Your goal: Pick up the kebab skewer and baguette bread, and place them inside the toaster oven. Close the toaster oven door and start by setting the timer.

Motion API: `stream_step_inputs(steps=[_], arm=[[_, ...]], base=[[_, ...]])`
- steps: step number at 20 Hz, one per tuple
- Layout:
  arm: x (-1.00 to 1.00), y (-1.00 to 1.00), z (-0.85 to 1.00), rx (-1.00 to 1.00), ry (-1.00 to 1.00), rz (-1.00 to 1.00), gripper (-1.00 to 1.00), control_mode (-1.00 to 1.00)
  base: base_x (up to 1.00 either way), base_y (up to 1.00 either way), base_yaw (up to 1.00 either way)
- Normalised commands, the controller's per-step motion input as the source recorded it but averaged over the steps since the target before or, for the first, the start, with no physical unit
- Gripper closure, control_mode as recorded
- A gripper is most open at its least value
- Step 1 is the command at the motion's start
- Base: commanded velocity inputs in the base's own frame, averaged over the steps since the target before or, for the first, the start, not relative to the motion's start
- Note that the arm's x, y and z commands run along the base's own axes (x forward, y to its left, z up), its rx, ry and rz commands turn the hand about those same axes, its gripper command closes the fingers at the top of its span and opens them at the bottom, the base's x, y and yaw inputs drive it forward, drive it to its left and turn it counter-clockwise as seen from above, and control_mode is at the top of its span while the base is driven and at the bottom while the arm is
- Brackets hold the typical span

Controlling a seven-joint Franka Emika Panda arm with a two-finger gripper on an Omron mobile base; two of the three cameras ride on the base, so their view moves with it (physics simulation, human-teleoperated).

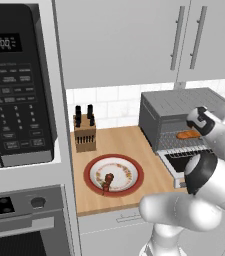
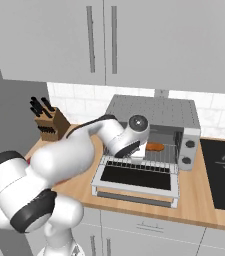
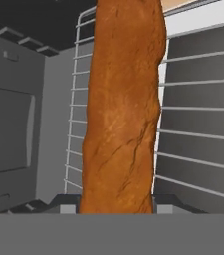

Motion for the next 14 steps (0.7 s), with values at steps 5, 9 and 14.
stream_step_inputs(steps=[5,9,14], arm=[[0.19,-0.01,-0.16,0.0,0.0,0.0,1.0,-1.0],[0.15,-0.02,-0.12,0.02,0.0,0.0,1.0,-1.0],[0.25,0.0,-0.06,0.01,0.0,0.0,1.0,-1.0]], base=[[0.0,0.0,0.0],[0.0,0.0,0.0],[0.0,0.0,0.0]])
